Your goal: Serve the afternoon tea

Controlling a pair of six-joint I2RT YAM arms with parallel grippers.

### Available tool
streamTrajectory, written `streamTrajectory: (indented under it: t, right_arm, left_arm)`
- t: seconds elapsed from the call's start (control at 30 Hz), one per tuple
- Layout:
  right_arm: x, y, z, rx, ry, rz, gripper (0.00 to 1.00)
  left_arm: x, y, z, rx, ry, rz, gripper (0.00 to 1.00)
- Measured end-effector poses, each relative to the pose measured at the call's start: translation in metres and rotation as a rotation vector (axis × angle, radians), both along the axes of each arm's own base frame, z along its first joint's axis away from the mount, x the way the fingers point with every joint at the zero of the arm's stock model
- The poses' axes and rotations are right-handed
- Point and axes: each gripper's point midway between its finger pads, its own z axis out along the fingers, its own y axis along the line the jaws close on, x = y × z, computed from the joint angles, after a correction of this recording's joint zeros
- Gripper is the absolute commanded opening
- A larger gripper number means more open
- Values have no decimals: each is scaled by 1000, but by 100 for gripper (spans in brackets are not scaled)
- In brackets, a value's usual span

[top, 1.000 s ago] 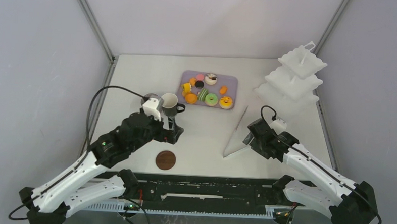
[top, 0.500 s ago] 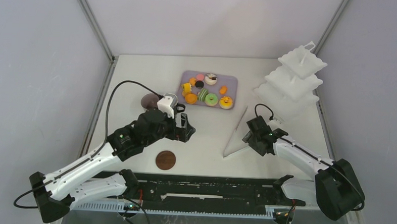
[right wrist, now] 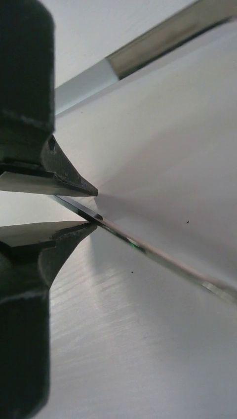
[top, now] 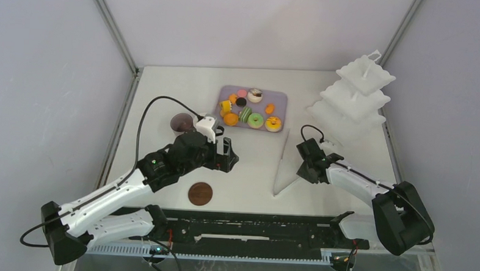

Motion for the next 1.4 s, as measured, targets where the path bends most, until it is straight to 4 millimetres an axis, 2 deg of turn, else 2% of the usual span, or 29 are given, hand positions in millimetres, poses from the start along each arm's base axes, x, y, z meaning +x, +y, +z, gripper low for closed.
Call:
streamTrajectory:
  t: [0.07, 0.1, 0.2, 0.27, 0.3, 0.4, 0.6, 0.73, 0.97, 1.2, 1.4]
  right_arm:
    - [0, -1, 1, -17, 1, 41, 34]
    - [0, -2, 1, -27, 2, 58, 39]
    - [0, -7, 2, -73, 5, 115, 68]
    - [3, -10, 5, -102, 0, 145, 83]
    - [4, -11, 8, -114, -1, 160, 89]
    - [8, -9, 17, -117, -21, 190, 99]
    - [1, 7, 41, -27, -86, 216, 100]
    - [-12, 32, 45, 34, -90, 253, 100]
    - [-29, 50, 32, 55, -27, 244, 100]
    - [-39, 53, 11, 20, 54, 227, 100]
    - [-31, 57, 3, -42, 74, 213, 100]
  left_arm:
    - [0, 0, -4, 11, 7, -1, 100]
    - [1, -1, -5, 15, 10, -1, 100]
    - [1, 0, -7, 23, 17, -1, 100]
    - [1, -1, -8, 26, 19, -1, 100]
    - [1, -1, -9, 28, 21, -1, 100]
    - [3, -4, -9, 32, 26, -3, 100]
    - [4, -9, -13, 40, 44, -12, 100]
    - [5, -11, -13, 37, 44, -16, 100]
    - [5, -12, -13, 37, 43, -16, 100]
    - [5, -12, -12, 34, 40, -17, 100]
    - [5, -11, -12, 35, 40, -17, 100]
